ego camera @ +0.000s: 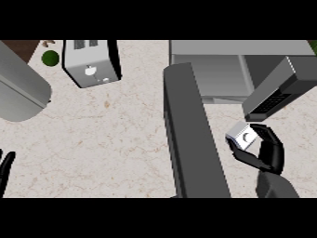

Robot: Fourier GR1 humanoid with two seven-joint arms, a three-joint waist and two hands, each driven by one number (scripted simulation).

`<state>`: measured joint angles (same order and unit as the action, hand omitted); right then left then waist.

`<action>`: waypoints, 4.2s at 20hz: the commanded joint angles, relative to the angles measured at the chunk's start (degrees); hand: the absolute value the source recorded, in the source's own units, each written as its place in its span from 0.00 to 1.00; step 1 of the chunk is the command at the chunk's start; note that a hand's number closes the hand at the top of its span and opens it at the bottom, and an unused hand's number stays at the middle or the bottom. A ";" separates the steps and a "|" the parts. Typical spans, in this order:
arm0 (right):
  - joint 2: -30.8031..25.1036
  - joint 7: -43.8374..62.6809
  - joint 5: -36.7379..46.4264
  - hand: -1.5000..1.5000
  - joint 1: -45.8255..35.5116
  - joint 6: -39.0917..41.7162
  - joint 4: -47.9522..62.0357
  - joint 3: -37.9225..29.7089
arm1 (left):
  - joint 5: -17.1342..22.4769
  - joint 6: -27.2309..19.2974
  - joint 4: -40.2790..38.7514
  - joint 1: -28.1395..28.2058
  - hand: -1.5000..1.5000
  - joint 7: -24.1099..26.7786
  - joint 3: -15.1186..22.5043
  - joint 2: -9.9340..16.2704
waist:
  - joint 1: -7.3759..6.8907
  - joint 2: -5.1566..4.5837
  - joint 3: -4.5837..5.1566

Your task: Pick up the milk, place it into the microwave and close the microwave

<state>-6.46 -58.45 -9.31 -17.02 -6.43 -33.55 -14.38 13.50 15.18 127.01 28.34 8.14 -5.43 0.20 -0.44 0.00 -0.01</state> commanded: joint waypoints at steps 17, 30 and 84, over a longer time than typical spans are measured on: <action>-7.78 8.06 -1.01 1.00 1.80 26.00 -15.56 10.10 | 2.94 3.70 -3.43 2.22 0.00 4.78 -3.74 -0.13 | 0.84 0.36 0.11; -3.51 26.73 6.02 1.00 -5.90 7.97 -27.89 13.34 | 5.62 4.19 -1.42 1.75 0.00 -0.68 -6.17 0.48 | -0.09 0.03 0.03; -7.94 23.84 18.87 0.00 -51.42 -30.36 30.79 6.49 | -0.96 6.62 -8.98 -13.40 0.00 -2.06 -2.00 4.00 | -10.38 -5.35 -0.33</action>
<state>-14.68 -36.59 10.49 -67.50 -39.57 -3.70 -6.96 13.50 21.53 118.66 15.29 6.22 -9.07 4.68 -10.71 -5.17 -0.18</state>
